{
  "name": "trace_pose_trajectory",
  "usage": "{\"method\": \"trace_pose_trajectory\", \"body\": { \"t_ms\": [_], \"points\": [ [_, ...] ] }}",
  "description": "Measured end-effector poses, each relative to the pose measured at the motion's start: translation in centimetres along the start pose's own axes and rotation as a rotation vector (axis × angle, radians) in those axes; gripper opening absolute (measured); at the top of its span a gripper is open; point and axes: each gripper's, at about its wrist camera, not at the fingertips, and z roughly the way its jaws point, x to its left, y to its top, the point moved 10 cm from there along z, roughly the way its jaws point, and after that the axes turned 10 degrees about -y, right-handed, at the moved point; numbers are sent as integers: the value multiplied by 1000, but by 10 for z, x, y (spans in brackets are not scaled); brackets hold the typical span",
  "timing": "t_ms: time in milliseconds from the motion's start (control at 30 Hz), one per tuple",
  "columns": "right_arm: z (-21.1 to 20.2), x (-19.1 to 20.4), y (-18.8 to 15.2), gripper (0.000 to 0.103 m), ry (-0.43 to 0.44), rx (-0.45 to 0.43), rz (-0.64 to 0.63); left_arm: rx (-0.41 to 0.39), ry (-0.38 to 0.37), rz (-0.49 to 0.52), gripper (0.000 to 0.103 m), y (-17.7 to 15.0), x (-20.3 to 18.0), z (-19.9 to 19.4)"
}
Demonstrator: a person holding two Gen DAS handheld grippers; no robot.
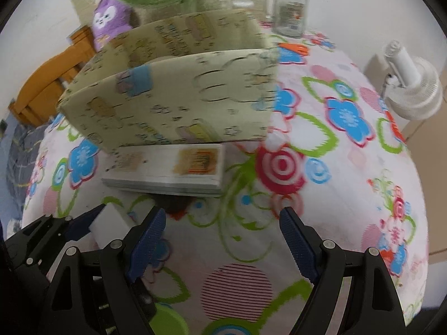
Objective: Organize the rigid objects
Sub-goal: 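Move the right tool to the black car key while the left tool holds the sponge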
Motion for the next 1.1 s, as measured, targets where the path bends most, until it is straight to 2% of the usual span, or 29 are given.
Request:
{"method": "trace_pose_trajectory", "body": {
  "t_ms": [200,367,500,600,700,967,1033,1100],
  "points": [
    [5,22,2,86,22,-11,-39,5,-3,12,58,-2,6,-3],
    [10,35,3,85,4,-22,-71,12,-8,0,58,-2,14,-3],
    [15,38,6,82,-18,-38,-55,18,-26,0,58,-4,18,-3],
    [17,36,8,76,-54,-49,-47,22,-35,12,58,-4,19,-3],
    [21,34,6,73,-51,-33,-6,23,-44,25,58,-3,18,-2],
    [21,41,8,72,-77,-50,3,24,-62,52,58,-4,22,-4],
    [21,48,10,64,-79,-55,0,23,-63,54,58,-5,24,-4],
    [22,54,10,61,-88,-58,7,20,-62,56,58,-5,26,-5]
  ]
}}
